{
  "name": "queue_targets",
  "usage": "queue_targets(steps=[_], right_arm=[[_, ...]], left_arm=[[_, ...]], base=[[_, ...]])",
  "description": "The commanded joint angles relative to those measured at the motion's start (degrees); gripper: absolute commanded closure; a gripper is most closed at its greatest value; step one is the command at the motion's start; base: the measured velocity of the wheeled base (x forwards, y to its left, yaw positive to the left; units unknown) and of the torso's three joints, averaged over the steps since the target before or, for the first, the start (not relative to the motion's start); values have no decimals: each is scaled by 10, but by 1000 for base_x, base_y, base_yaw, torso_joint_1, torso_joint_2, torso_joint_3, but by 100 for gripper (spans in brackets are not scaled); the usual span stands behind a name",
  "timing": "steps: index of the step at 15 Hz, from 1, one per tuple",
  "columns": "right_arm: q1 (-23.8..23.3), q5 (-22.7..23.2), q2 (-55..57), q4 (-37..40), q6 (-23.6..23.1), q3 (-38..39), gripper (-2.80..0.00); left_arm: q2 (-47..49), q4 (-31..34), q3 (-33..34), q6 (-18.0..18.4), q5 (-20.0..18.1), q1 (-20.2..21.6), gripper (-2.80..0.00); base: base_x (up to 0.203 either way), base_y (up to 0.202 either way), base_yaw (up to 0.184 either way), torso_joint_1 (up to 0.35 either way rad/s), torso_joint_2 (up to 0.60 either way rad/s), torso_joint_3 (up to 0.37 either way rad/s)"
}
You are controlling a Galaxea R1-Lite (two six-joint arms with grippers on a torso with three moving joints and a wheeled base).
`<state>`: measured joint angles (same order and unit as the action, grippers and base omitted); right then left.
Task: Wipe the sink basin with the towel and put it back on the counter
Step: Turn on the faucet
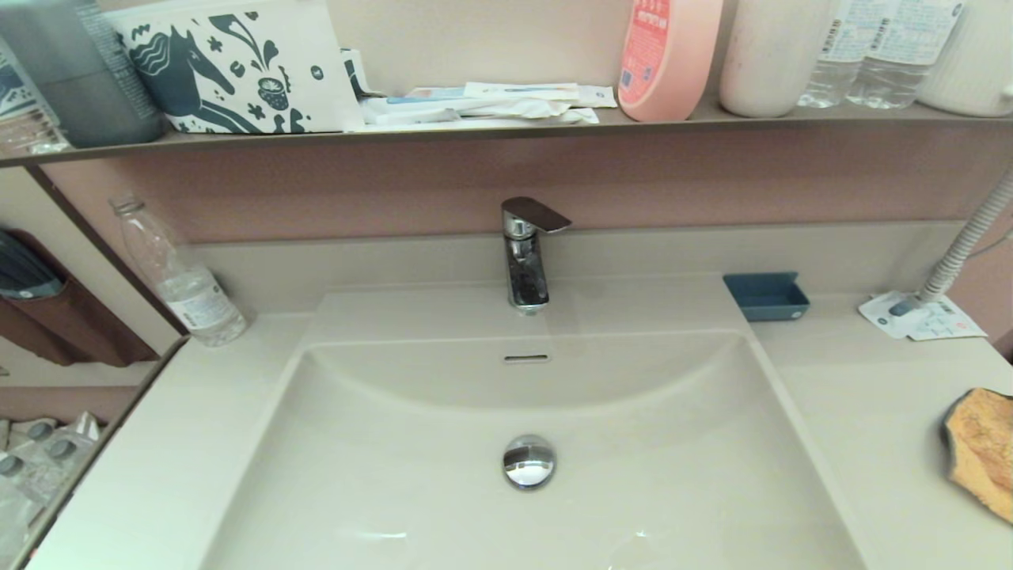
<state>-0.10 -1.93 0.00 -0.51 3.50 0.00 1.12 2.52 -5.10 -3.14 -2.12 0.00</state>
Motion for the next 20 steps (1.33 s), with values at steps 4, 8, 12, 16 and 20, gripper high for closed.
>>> queue_targets(steps=[4, 8, 12, 16, 20], right_arm=[[0, 0, 0, 0, 0, 0, 0], [0, 0, 0, 0, 0, 0, 0], [0, 0, 0, 0, 0, 0, 0], [0, 0, 0, 0, 0, 0, 0], [0, 0, 0, 0, 0, 0, 0]], left_arm=[[173, -45, -75, -4, -46, -1, 0], [349, -168, -117, -12, -128, -2, 0], [512, -234, -161, -30, -147, -32, 0], [670, -403, -177, -53, -81, -136, 0], [765, -499, -248, -75, 41, -286, 0]], base=[[0, 0, 0, 0, 0, 0], [0, 0, 0, 0, 0, 0], [0, 0, 0, 0, 0, 0], [0, 0, 0, 0, 0, 0], [0, 0, 0, 0, 0, 0]])
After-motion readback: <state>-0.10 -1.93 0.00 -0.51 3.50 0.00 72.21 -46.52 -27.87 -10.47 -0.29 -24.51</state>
